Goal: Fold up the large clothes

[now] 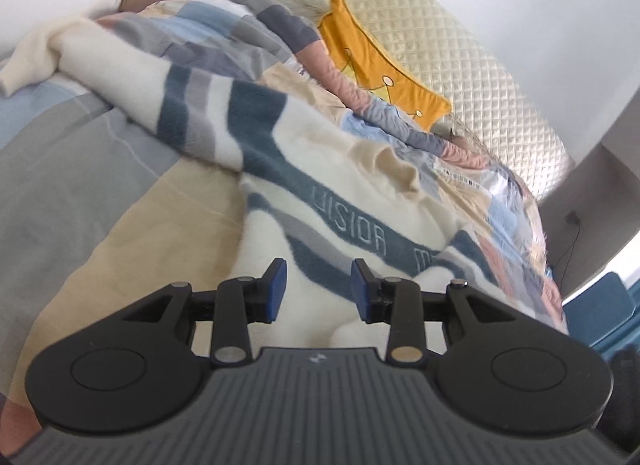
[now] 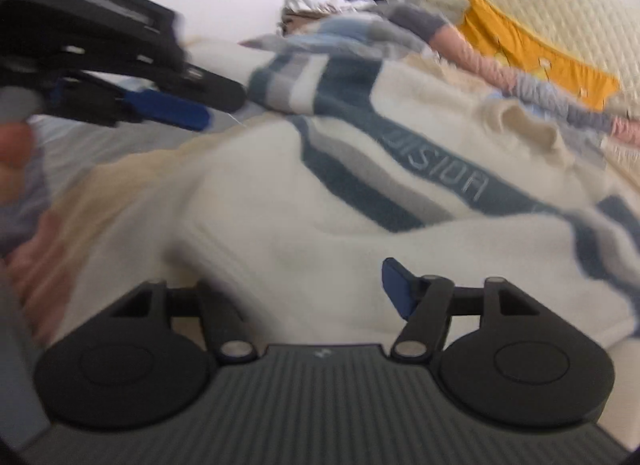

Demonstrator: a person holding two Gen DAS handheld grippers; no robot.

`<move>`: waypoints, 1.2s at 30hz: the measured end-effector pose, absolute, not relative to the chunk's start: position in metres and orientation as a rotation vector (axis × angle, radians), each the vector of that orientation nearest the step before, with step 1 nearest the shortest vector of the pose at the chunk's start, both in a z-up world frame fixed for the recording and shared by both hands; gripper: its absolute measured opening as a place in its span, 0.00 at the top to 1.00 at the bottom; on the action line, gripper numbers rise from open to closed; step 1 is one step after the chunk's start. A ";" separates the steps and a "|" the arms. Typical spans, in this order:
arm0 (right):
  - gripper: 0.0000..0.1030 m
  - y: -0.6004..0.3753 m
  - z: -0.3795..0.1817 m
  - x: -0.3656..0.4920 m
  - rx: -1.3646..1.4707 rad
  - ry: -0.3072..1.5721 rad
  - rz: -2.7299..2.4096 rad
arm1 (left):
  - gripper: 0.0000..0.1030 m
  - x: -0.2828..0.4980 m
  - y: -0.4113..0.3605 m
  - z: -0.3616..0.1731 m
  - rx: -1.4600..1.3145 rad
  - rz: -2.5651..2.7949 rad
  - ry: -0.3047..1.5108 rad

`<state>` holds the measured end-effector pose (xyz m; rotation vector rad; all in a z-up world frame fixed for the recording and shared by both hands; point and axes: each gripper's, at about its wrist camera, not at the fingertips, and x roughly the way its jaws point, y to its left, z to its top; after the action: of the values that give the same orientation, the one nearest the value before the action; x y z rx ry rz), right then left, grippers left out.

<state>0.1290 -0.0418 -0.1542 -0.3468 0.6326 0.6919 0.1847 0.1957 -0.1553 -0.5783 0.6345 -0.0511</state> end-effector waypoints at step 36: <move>0.44 -0.140 -0.197 0.204 0.071 0.784 0.333 | 0.71 0.207 0.064 -0.211 -0.147 -0.119 0.925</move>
<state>0.2043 -0.1405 -0.1966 0.0705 0.7841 0.3334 0.2072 0.0643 -0.2106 -0.1473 0.9251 -0.1188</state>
